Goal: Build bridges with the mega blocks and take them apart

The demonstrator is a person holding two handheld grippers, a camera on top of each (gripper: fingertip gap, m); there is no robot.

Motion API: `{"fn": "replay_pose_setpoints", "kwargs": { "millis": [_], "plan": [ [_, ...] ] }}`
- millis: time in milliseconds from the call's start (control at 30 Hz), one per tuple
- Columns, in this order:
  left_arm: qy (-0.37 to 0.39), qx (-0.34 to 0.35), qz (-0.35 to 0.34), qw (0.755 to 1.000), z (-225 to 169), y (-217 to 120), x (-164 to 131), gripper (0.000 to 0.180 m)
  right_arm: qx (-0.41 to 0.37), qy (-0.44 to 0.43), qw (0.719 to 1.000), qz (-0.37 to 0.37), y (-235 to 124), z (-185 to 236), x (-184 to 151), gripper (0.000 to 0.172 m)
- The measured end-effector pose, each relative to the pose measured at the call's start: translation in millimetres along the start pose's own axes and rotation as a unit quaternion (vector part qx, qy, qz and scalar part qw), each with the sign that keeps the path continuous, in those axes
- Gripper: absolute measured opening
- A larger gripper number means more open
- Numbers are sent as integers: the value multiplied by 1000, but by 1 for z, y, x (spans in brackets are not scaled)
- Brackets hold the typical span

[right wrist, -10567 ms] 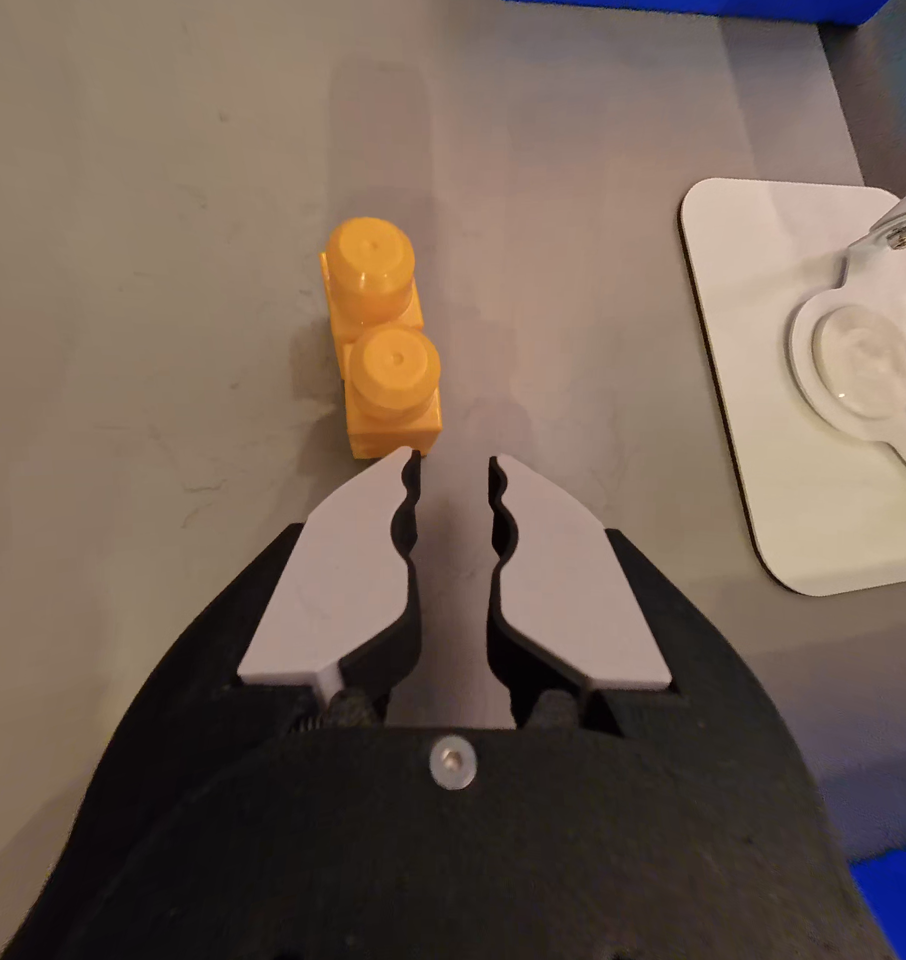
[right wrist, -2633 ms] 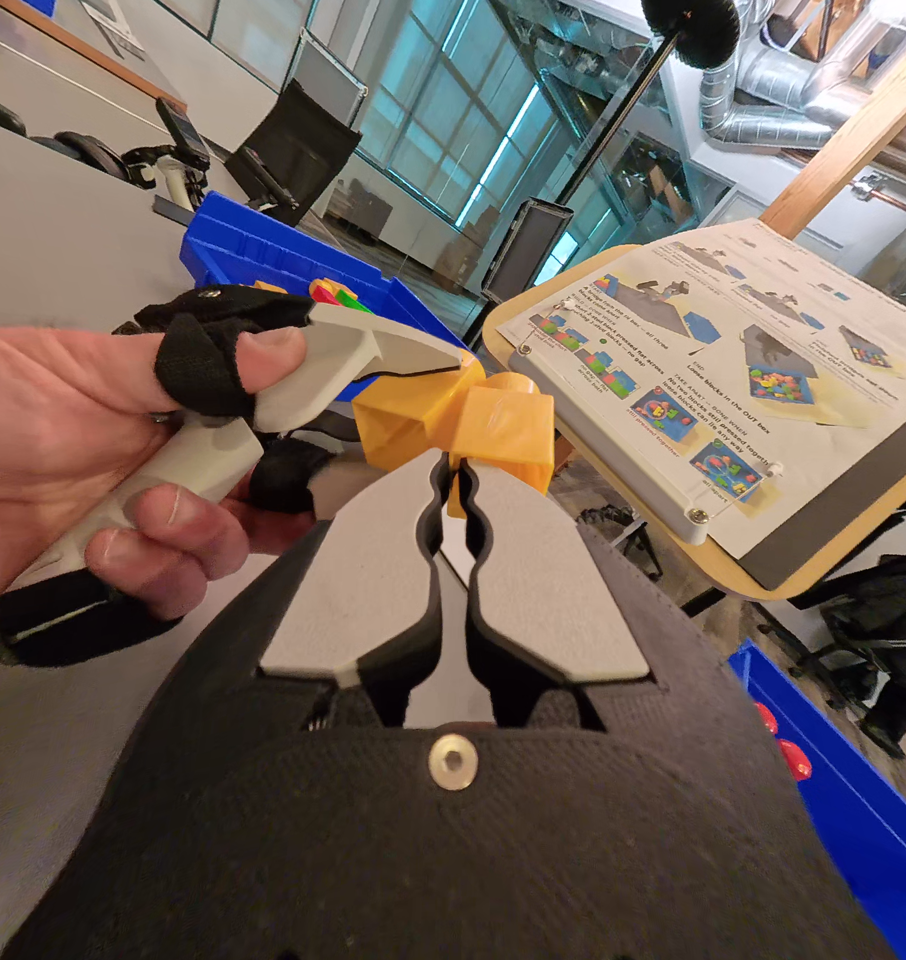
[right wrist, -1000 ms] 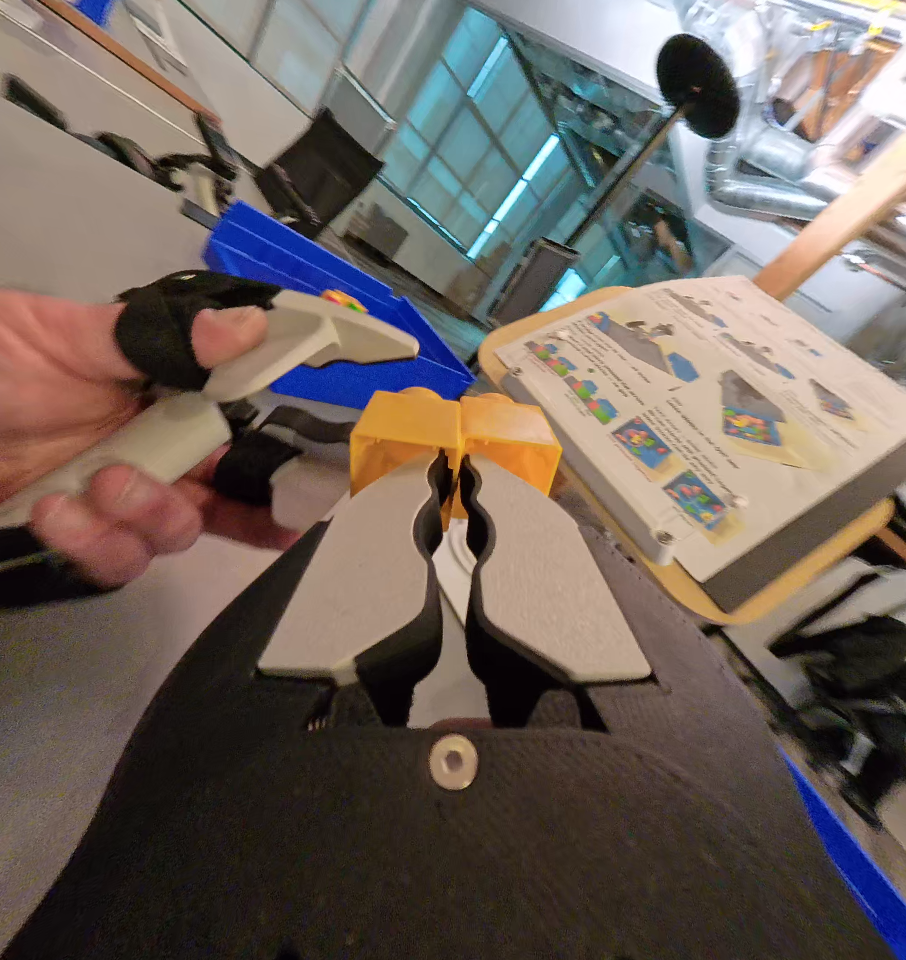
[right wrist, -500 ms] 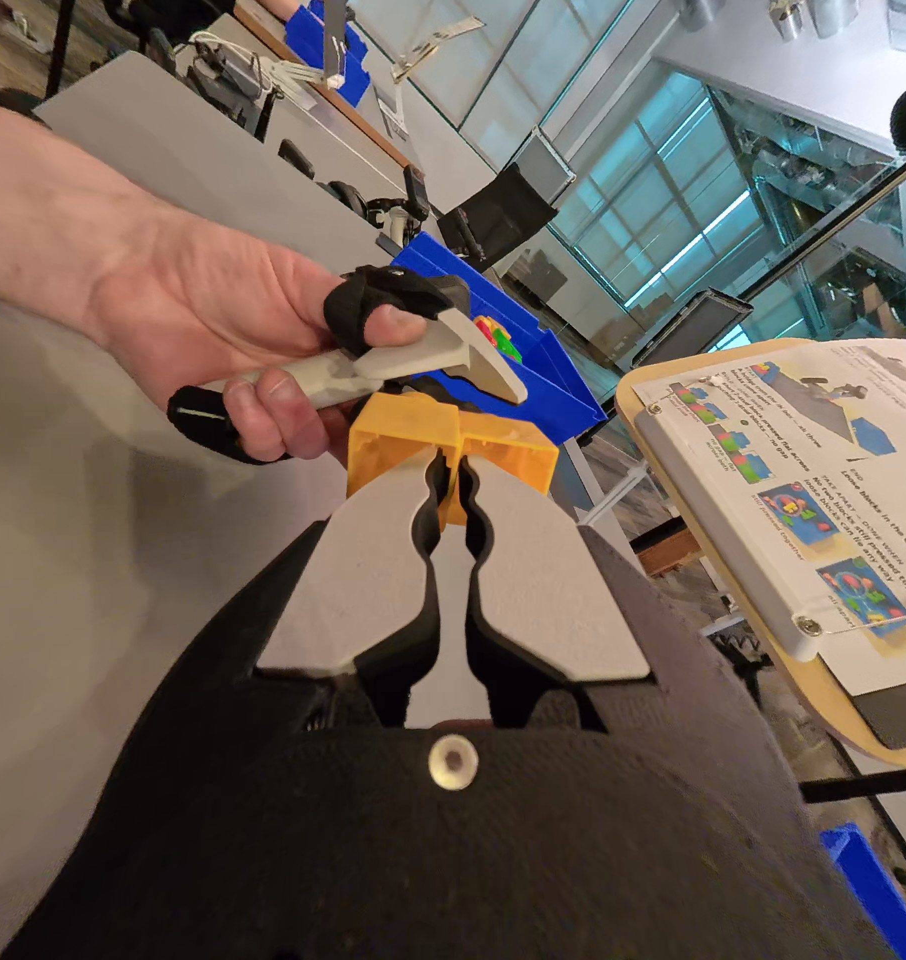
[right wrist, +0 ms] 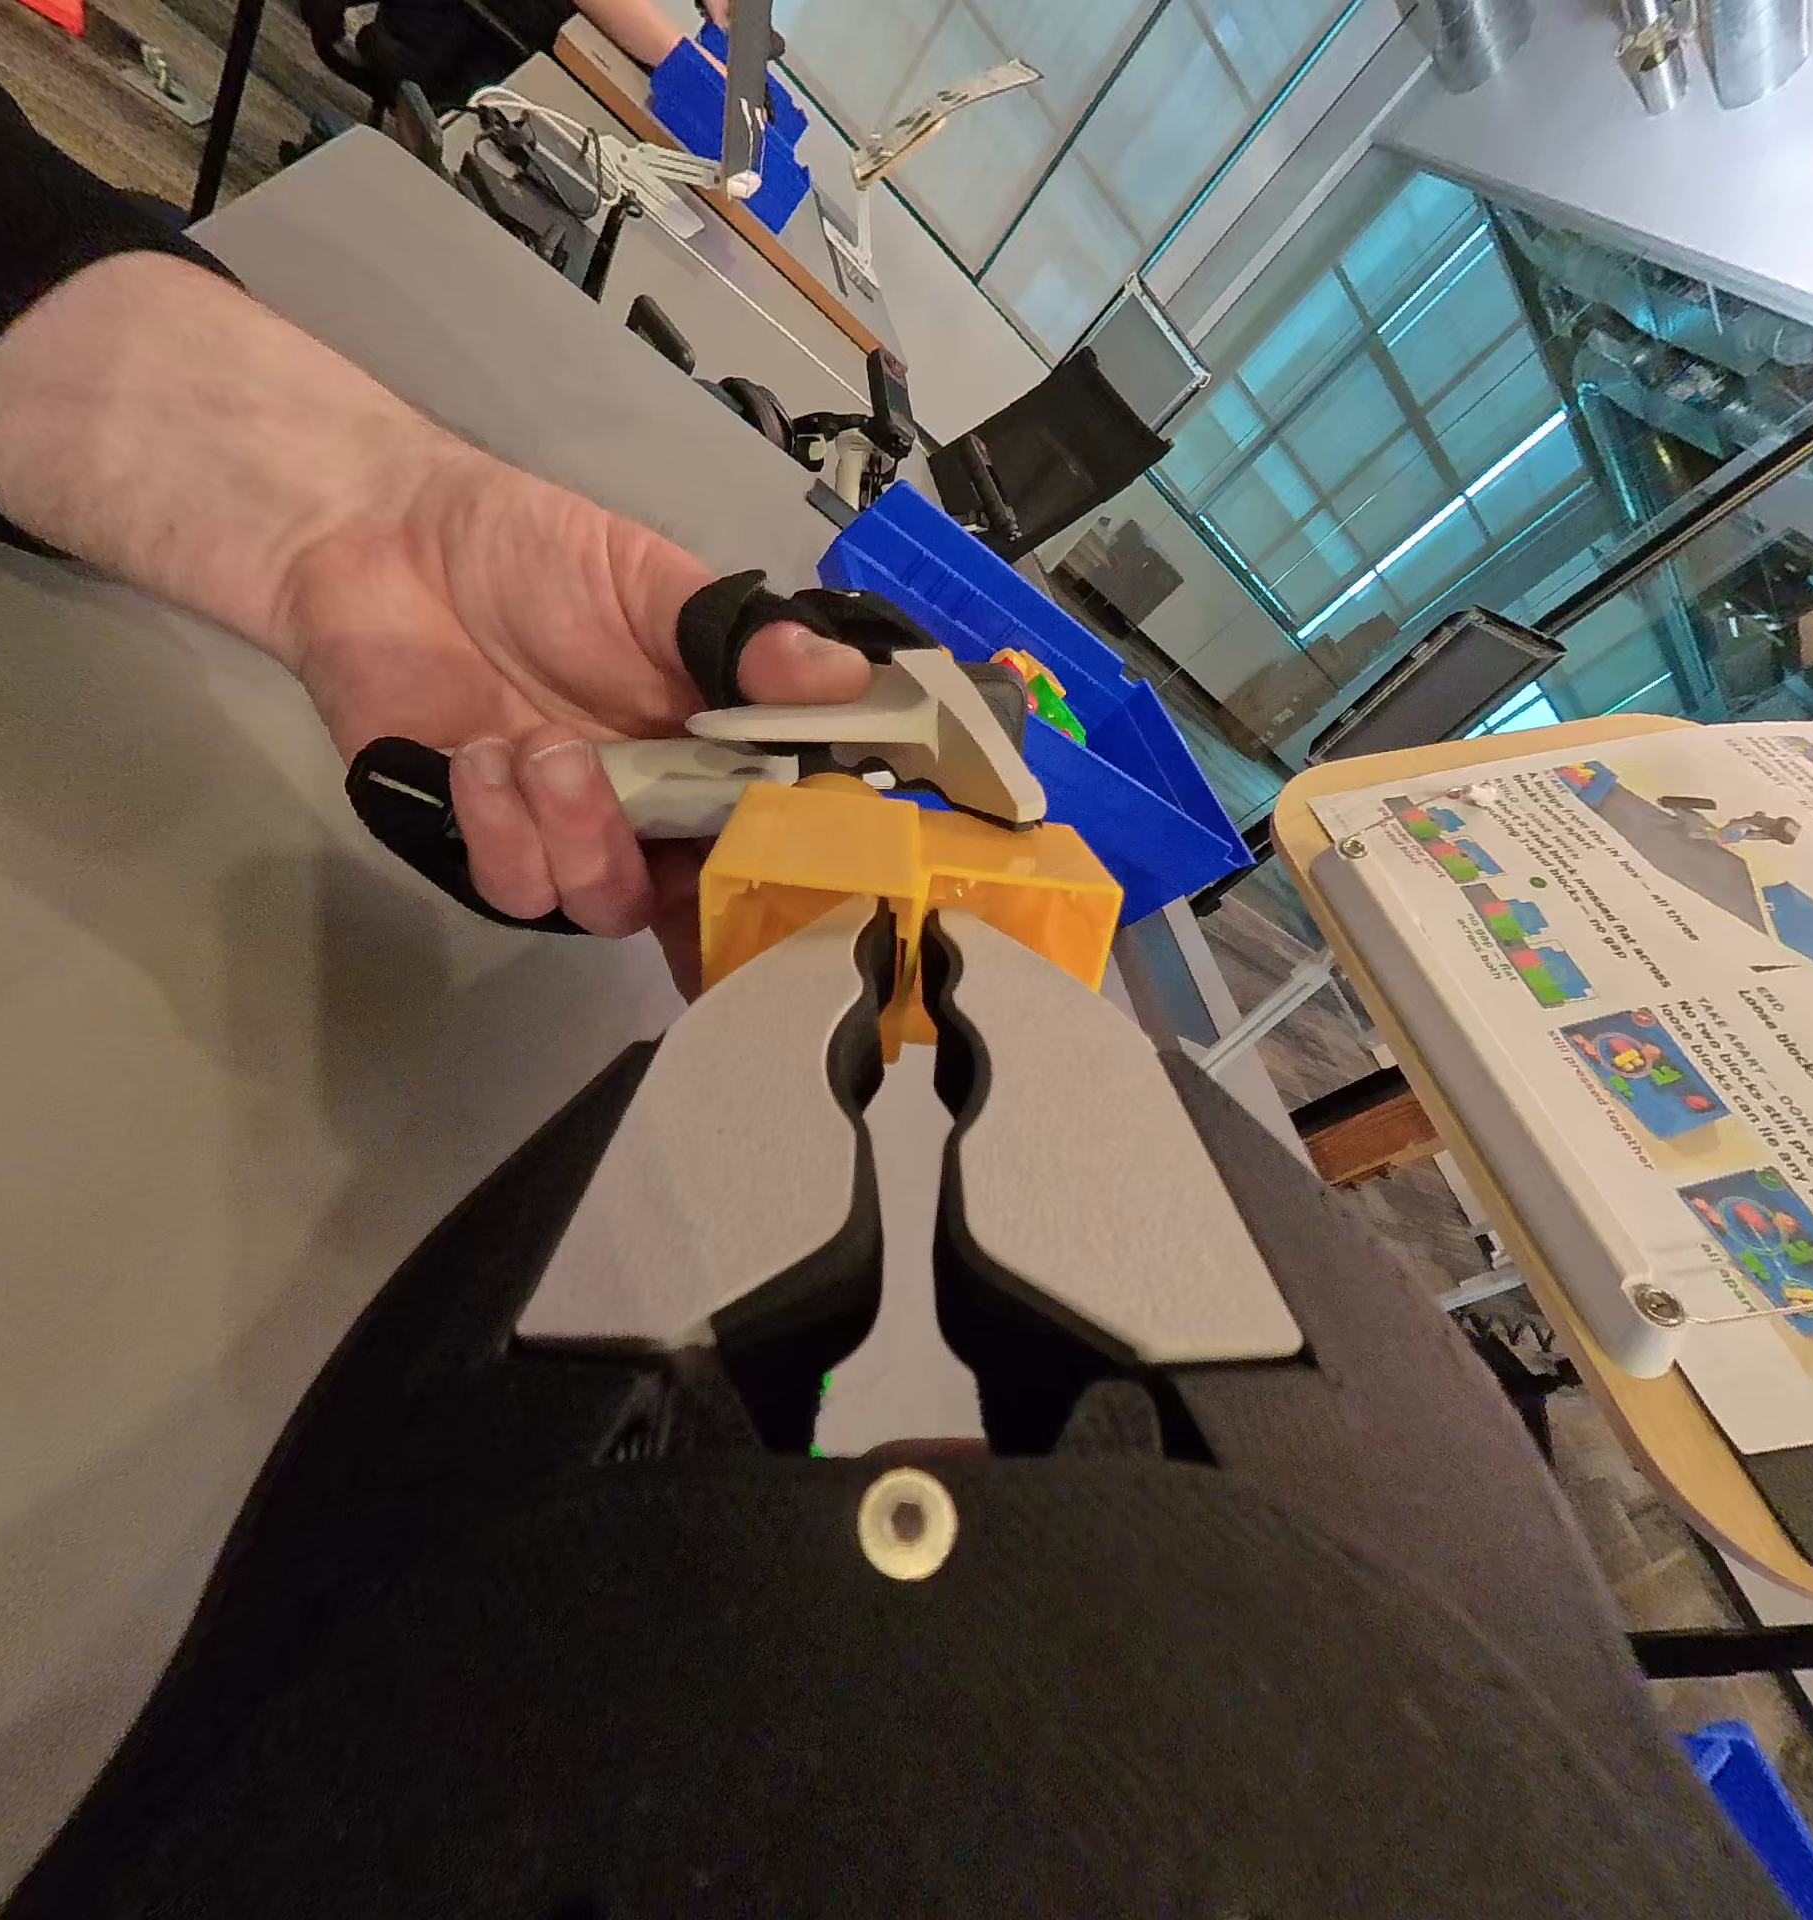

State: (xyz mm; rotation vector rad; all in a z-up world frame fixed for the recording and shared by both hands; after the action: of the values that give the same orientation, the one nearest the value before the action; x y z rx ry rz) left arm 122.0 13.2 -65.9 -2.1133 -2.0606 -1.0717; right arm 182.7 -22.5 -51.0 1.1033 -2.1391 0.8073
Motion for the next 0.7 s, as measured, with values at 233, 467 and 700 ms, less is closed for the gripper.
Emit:
{"fn": "replay_pose_setpoints", "kwargs": {
  "millis": [233,467,700],
  "plan": [
    [19,31,-17,999,0,1,4,34,-17,-3,1000,19,2,-1,-4,6],
    [32,53,-54,997,3,-1,5,34,-53,-14,997,48,6,-4,-8,7],
    [51,77,-63,994,3,1,6,34,-67,-11,995,71,11,-4,-10,7]
  ]
}}
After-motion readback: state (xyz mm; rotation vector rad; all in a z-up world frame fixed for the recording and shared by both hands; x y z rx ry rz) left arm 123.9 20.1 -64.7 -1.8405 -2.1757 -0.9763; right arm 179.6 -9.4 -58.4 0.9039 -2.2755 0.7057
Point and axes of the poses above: each gripper's, where its closed fingertips meet, y out along the fingers, x out of its top, z = x × y across the jaws, the point moved 4 cm from there along -y, back along the fingers, and after that the axes turned 6 degrees about z, right-handed, at the moved point
